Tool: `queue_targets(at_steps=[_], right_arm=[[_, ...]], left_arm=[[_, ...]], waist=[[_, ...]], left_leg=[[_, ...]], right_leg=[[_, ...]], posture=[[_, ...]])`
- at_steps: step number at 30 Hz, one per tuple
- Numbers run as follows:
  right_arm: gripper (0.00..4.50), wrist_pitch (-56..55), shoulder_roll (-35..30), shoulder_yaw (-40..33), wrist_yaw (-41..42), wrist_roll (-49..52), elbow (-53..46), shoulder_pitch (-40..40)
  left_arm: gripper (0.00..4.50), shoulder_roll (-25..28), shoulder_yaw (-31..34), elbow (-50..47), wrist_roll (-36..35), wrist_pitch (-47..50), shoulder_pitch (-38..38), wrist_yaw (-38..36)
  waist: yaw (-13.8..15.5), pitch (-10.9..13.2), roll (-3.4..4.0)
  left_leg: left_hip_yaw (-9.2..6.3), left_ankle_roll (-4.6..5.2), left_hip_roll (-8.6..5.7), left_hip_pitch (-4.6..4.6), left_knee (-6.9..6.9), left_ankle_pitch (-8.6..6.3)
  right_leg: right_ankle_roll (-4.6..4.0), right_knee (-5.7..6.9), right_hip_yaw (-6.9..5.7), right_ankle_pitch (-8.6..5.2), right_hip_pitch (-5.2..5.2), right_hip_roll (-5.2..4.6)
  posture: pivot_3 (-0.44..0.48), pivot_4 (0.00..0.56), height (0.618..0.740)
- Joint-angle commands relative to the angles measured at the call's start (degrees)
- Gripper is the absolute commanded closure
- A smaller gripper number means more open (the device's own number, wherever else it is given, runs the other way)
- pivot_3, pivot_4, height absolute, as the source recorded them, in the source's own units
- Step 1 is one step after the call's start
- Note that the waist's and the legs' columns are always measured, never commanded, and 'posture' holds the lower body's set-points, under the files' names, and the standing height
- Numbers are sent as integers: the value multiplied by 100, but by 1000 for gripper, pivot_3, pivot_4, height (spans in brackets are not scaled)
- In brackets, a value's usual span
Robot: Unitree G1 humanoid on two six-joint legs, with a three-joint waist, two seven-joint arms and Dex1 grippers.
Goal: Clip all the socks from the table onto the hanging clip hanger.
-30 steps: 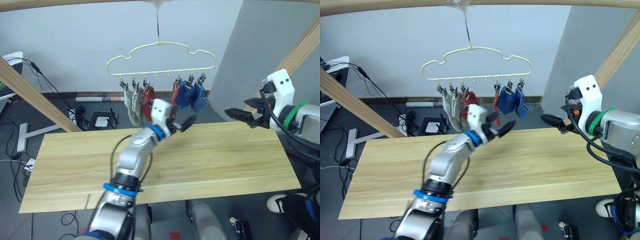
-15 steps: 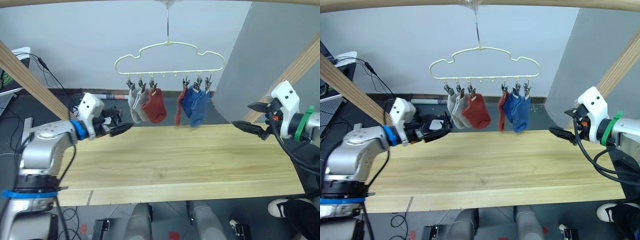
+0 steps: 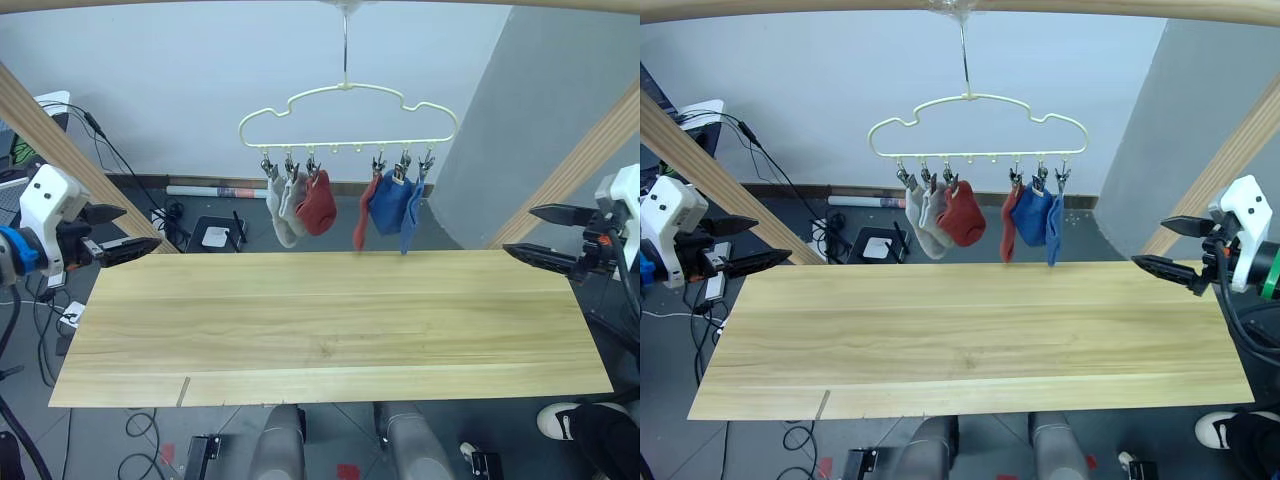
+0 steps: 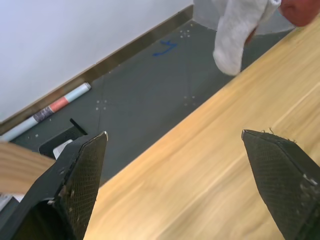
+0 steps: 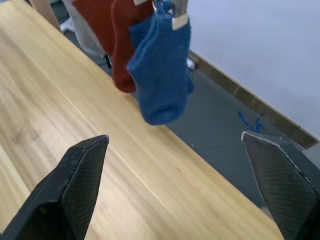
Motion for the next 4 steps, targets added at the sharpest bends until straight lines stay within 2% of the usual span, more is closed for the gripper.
queue_targets(at_steps=[1, 4], right_arm=[[0, -145, -15, -51, 95, -63, -20, -142], [0, -217, 26, -23, 111, -146, 38, -172]], left_arm=[[11, -3, 128, -97, -61, -53, -81, -24], [11, -54, 75, -53, -75, 41, -227, -16]], waist=[[18, -2, 0], [24, -2, -1]], left_leg=[[0, 0, 0, 0, 0, 0], [0, 0, 0, 1, 2, 0]], right_leg=[[0, 3, 0, 0, 0, 0], [-1, 6, 0, 2, 0, 0]], posture=[[85, 229, 740], [85, 229, 740]])
